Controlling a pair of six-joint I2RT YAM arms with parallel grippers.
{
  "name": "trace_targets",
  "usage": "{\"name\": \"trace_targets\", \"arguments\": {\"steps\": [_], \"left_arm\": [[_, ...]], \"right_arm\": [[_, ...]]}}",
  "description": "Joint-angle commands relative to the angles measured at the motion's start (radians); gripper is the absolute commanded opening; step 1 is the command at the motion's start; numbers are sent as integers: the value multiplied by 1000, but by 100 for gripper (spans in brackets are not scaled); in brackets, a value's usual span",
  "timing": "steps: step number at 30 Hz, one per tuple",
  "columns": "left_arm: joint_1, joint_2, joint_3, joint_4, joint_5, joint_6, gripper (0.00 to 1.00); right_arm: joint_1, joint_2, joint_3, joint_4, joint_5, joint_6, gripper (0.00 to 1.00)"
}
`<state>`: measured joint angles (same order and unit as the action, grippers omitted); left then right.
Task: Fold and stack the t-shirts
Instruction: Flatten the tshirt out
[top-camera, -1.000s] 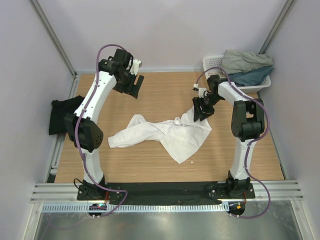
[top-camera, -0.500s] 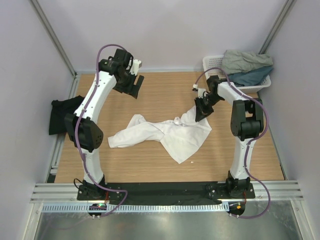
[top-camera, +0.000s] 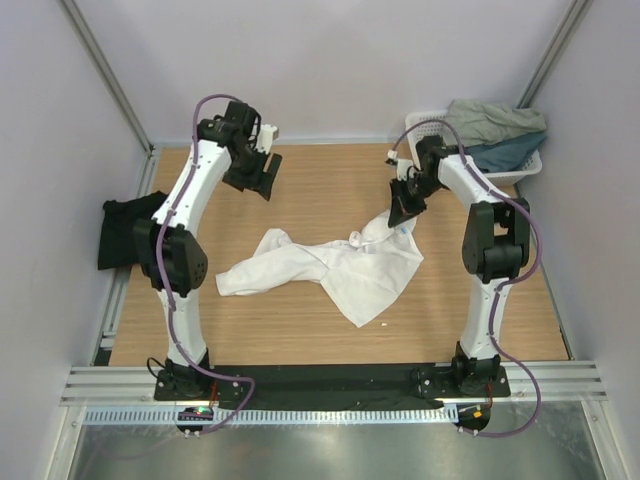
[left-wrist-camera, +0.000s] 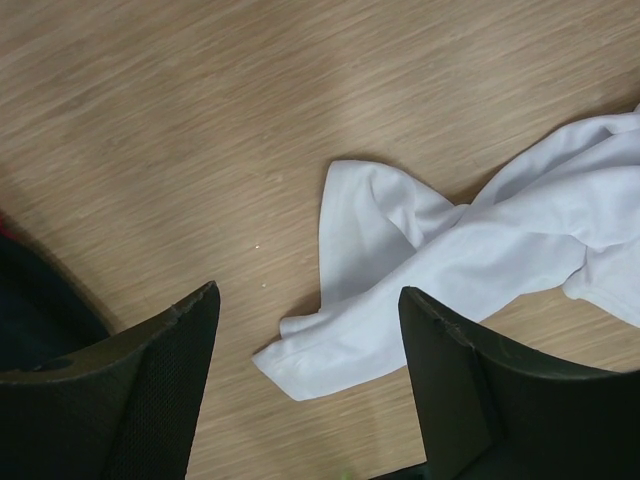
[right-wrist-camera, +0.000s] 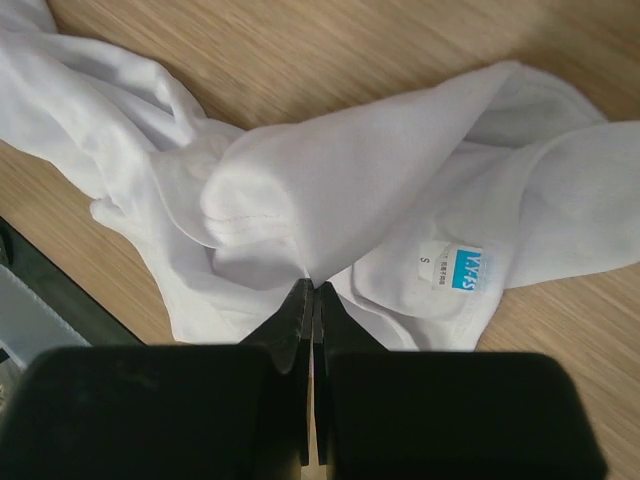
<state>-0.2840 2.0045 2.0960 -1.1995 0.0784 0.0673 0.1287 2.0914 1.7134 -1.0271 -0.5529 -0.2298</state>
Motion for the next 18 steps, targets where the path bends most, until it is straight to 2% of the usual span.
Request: {"name": "trace_targets", "arguments": {"steps": [1,4,8,18], "left_arm": [[31,77,10,-32,101,28,73],[49,108,-7,-43,168,34,69],[75,195,-4,-72,303,71,56],[100,301,-25,-86,380,94,48]], "right_arm": [[-6,-117,101,35,-42,49,1],[-6,-126,133,48,-45,64,1],[-5,-136,118,52,-42,61,1],[-4,-139,137,65,-44,78,1]]}}
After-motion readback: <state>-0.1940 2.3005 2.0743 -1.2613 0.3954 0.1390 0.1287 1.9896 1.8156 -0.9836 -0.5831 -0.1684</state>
